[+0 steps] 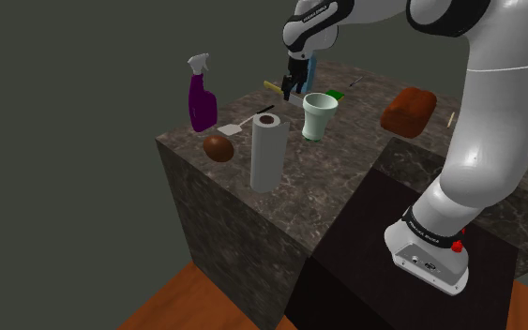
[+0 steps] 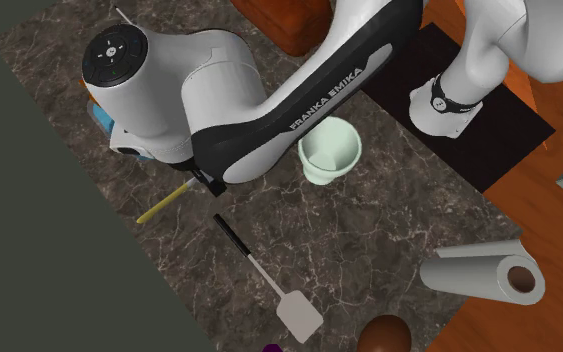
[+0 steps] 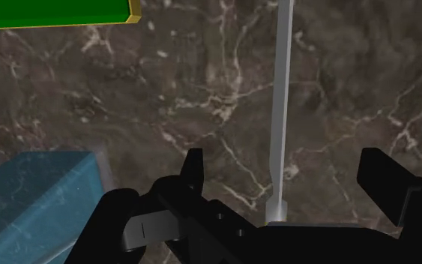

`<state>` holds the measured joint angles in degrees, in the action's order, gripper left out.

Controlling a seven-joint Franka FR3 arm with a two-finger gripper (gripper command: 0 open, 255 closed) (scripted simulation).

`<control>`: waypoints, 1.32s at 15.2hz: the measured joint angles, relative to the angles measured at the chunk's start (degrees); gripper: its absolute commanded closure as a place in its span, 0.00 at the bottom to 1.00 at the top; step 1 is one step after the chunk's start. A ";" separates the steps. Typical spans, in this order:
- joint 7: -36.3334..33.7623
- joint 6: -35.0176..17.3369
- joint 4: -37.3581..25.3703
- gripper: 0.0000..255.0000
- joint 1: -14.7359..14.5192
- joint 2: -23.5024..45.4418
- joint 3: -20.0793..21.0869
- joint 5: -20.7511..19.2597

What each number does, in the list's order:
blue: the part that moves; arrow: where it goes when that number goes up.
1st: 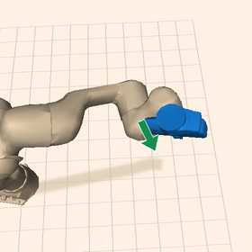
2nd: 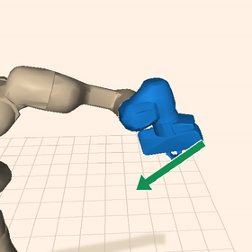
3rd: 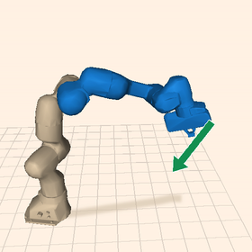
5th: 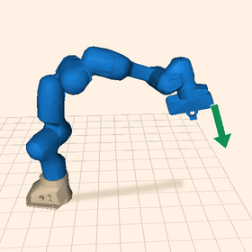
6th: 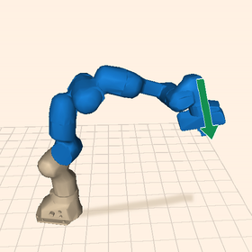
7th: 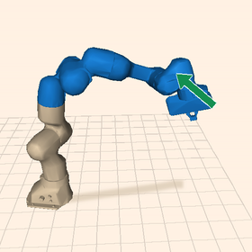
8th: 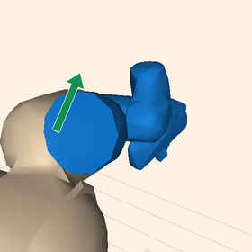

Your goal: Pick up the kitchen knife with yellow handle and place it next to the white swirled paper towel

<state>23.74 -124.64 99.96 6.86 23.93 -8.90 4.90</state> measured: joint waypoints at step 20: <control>0.16 -1.37 0.57 1.00 0.07 0.80 0.08 0.18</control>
<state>23.90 -126.01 100.53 6.94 24.73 -8.82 5.08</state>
